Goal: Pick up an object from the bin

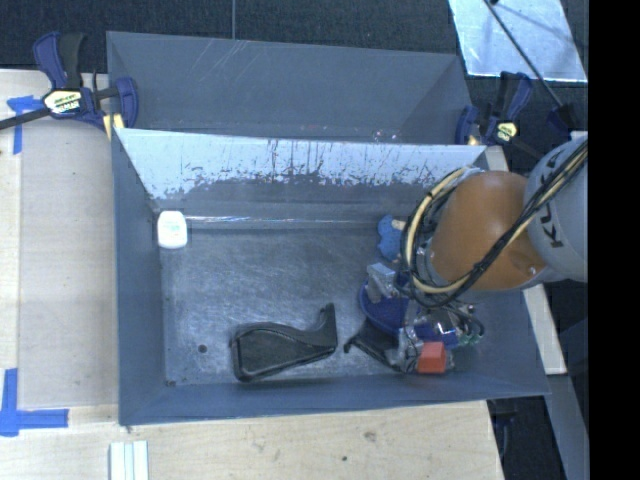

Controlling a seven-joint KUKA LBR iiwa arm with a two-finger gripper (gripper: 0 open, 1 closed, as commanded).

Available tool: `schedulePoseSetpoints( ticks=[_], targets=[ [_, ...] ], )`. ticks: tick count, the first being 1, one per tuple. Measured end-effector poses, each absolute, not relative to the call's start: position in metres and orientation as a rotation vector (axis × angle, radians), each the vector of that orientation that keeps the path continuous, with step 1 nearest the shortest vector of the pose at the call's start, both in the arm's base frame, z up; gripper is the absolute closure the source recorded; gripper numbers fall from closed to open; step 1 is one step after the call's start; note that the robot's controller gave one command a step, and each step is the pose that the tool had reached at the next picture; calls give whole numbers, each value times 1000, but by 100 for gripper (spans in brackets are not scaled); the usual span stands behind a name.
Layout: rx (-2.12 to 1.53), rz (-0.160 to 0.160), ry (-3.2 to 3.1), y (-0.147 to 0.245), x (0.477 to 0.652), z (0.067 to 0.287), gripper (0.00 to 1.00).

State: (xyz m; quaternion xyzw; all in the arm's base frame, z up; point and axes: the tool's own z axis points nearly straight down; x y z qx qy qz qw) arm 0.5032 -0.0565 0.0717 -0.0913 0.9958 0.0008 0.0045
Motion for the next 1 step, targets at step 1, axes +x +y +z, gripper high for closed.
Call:
schedulePoseSetpoints(
  ticks=[1],
  targets=[
    [-291, 0, 3114, -56, 505, 76, 100]
  ],
)
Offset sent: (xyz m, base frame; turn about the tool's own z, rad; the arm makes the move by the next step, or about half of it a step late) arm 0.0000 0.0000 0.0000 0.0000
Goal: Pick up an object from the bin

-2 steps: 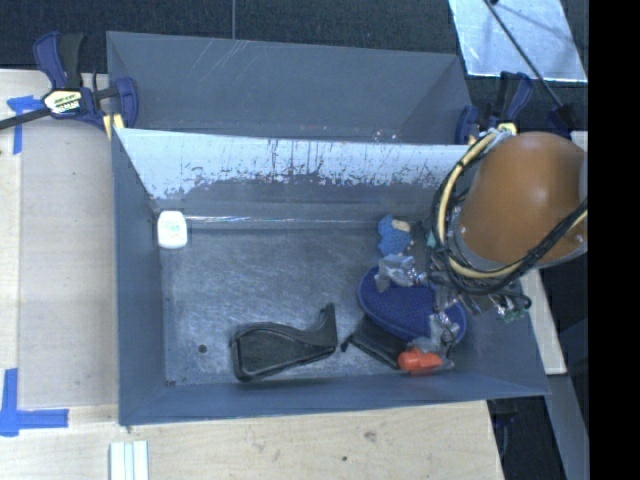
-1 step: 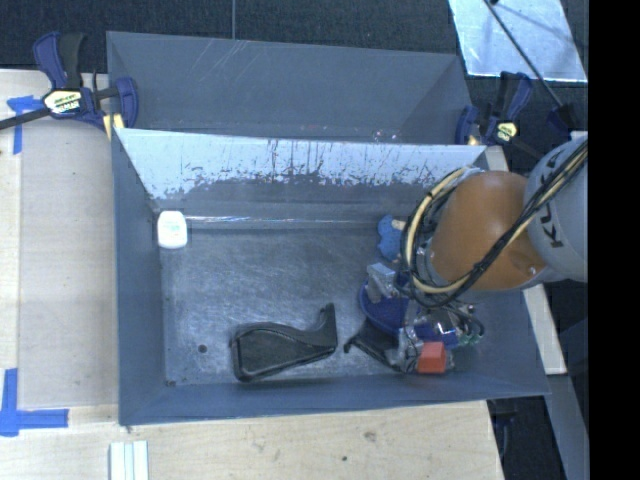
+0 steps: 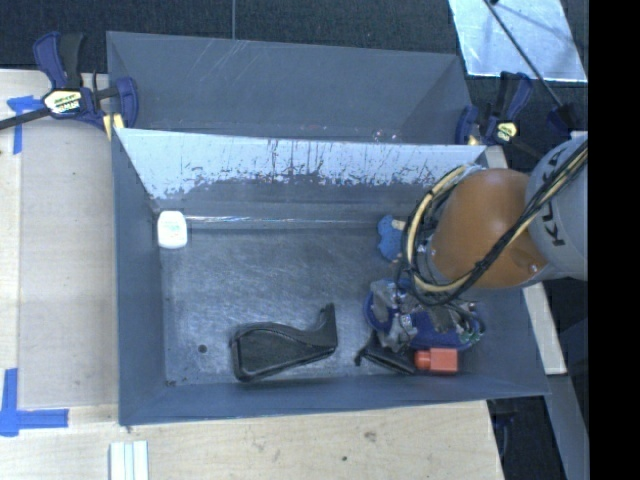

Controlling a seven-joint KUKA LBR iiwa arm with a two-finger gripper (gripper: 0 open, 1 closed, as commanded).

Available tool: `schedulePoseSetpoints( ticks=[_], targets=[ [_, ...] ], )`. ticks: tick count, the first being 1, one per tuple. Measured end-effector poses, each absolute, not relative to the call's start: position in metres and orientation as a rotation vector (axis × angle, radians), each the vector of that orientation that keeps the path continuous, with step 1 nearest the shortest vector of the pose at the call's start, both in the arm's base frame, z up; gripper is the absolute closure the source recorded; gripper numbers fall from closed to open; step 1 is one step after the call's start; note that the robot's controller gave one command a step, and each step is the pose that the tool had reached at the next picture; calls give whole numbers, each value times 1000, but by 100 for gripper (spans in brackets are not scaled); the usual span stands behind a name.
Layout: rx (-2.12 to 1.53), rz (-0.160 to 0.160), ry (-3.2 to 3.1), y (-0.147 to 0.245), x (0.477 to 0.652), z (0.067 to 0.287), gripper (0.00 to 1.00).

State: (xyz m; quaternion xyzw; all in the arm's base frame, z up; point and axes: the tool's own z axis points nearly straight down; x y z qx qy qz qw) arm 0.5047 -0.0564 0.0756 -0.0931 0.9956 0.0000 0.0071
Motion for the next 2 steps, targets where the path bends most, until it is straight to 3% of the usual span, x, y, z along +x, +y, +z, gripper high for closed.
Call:
schedulePoseSetpoints(
  ticks=[1, 2],
  targets=[
    [-380, -3, 3107, -37, 489, 208, 100],
    [-379, 0, 3116, -37, 488, 204, 0]
  ],
)
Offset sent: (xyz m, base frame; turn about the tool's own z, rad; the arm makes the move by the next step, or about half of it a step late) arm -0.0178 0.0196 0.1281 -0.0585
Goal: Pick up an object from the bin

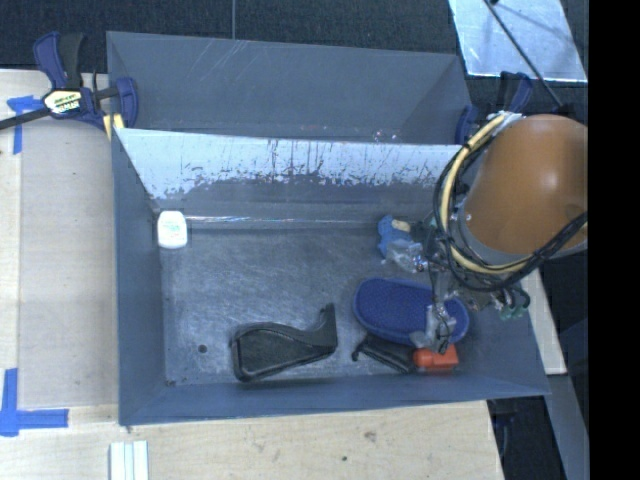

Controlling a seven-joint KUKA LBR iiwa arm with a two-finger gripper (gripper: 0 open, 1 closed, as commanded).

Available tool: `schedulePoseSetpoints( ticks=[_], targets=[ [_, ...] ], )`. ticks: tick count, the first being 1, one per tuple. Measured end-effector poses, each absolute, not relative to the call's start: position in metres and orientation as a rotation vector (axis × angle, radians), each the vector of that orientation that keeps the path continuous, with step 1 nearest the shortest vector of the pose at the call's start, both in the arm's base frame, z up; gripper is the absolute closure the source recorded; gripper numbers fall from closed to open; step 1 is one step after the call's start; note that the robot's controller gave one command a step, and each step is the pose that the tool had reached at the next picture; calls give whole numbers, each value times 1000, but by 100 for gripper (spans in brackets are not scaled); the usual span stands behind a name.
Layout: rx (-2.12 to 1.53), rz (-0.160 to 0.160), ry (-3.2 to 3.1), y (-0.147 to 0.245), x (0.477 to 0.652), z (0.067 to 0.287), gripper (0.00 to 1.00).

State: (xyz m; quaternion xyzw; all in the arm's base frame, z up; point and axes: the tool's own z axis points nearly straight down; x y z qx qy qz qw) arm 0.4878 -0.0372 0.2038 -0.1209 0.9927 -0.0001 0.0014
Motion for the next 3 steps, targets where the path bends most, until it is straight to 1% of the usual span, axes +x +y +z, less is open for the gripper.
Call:
schedulePoseSetpoints(
  ticks=[1, 2, 3],
  targets=[
    [-278, 1, 3130, -30, 515, 72, 0],
    [-280, -1, 3119, -30, 519, 78, 100],
    [-311, -2, 3113, -12, 545, 230, 100]
  ],
)
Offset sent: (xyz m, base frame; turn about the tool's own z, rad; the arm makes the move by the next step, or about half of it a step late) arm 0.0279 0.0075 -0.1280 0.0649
